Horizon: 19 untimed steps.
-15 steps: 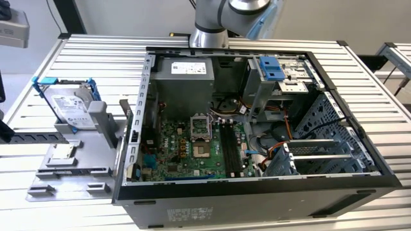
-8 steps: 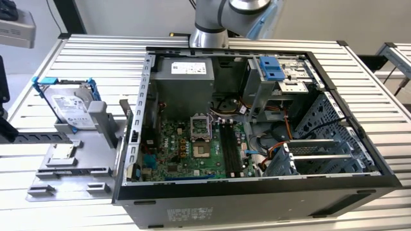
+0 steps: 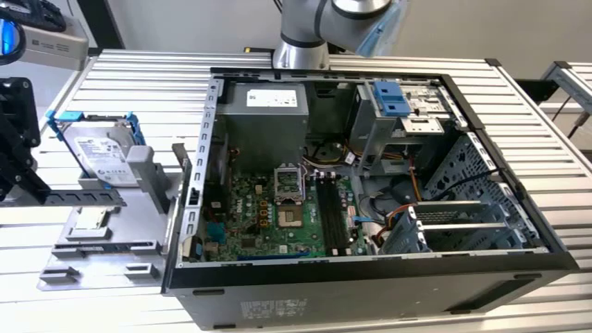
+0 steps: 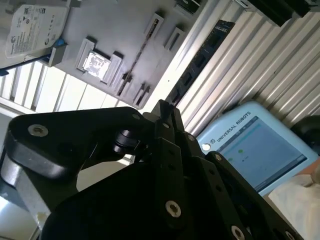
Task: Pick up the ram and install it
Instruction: 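Pick up the ram and move it above insertion slot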
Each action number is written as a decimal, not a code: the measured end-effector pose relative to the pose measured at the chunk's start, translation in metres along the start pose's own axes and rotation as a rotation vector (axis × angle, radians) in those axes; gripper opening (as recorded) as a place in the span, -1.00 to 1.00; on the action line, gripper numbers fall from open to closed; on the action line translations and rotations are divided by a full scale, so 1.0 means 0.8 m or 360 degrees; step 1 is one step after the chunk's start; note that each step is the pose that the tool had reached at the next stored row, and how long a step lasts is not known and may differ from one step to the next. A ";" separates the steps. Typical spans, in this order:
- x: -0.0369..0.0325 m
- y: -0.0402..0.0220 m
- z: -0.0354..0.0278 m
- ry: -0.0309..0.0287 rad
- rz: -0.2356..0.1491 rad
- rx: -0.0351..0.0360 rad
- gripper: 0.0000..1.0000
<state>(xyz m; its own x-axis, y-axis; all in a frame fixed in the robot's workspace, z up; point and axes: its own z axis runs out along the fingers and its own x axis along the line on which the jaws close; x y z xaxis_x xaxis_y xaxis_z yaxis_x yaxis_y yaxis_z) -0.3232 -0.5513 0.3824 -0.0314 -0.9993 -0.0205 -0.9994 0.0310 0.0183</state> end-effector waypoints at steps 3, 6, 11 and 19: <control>0.0000 0.0000 0.0000 0.00000 0.0000 0.0000 -1.00; -0.0001 0.0000 -0.0048 0.00006 0.0000 0.0000 -1.00; -0.0003 0.0002 -0.0167 -0.00002 -0.0001 0.0000 -1.00; -0.0016 -0.0403 -0.0177 0.00003 0.0000 -0.0005 -1.00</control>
<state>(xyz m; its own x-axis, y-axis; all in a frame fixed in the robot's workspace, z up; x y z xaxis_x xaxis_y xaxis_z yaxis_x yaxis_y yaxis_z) -0.2907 -0.5512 0.3960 -0.0312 -0.9993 -0.0203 -0.9993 0.0308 0.0216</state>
